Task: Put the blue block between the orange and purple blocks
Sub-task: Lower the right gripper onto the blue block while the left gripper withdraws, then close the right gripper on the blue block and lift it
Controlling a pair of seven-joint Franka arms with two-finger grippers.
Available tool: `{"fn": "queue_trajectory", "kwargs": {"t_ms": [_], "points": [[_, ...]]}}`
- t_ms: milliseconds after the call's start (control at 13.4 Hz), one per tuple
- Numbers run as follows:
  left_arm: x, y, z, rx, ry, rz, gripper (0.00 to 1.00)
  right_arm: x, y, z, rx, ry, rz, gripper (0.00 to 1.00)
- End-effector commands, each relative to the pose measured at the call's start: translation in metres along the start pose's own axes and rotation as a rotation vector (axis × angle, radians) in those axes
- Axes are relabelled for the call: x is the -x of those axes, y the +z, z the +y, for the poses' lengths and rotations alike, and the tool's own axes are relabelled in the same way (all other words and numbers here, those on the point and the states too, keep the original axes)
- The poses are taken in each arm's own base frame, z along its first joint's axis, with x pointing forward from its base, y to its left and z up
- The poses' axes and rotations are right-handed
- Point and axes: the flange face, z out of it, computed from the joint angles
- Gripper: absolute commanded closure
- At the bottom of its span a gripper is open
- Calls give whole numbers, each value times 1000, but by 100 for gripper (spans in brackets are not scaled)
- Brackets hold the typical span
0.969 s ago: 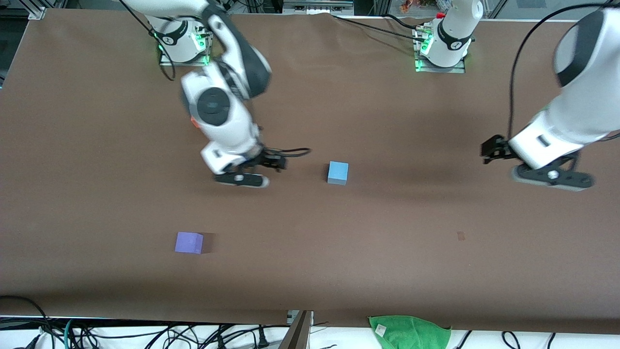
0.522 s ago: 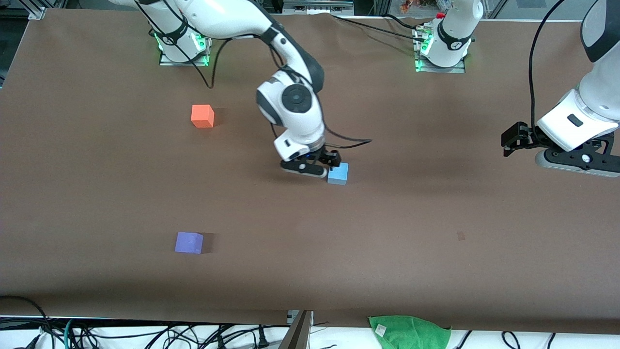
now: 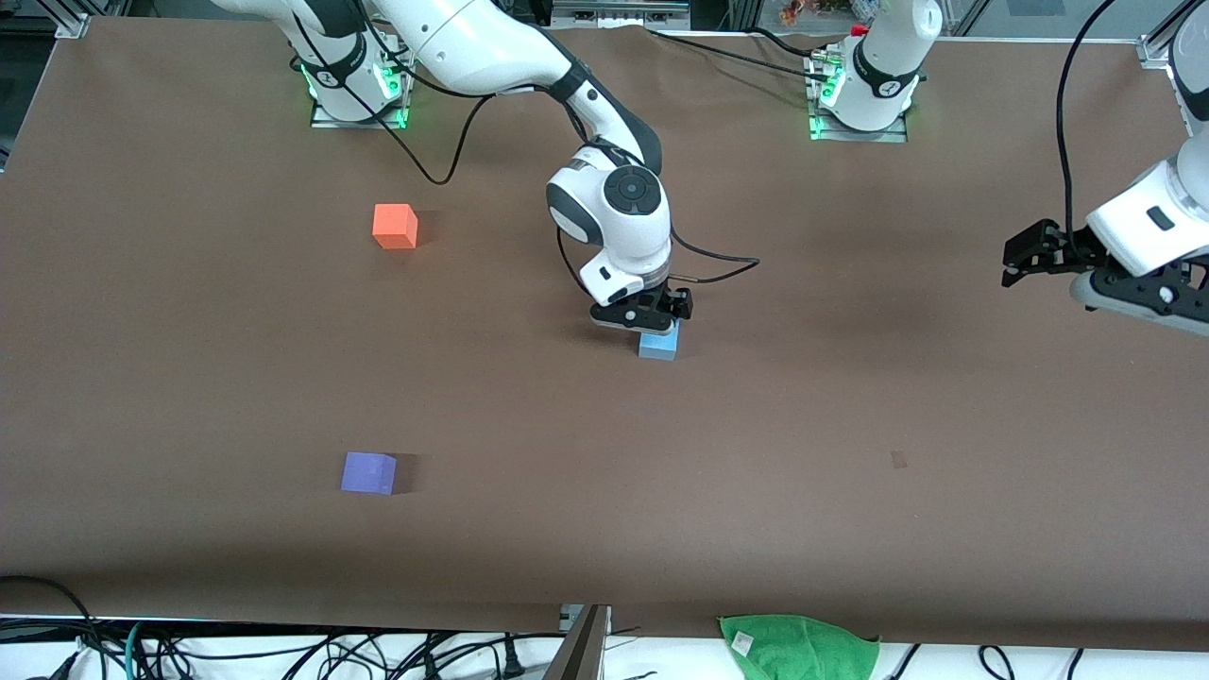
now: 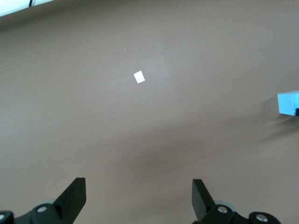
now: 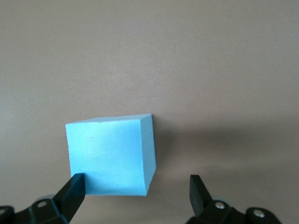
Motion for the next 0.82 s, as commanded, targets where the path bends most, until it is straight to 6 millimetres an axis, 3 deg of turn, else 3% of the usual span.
{"fn": "queue_trajectory", "kwargs": {"t_ms": [0, 75, 373, 745], "points": [[38, -21, 29, -7, 33, 90, 0, -4, -6, -15, -24, 12, 39, 1], [35, -24, 48, -13, 67, 93, 0, -6, -10, -19, -35, 17, 45, 1], [44, -21, 33, -4, 33, 37, 0, -9, -11, -19, -37, 19, 48, 1], [48, -26, 31, -7, -71, -30, 0, -11, 12, -18, -36, 21, 57, 1]]}}
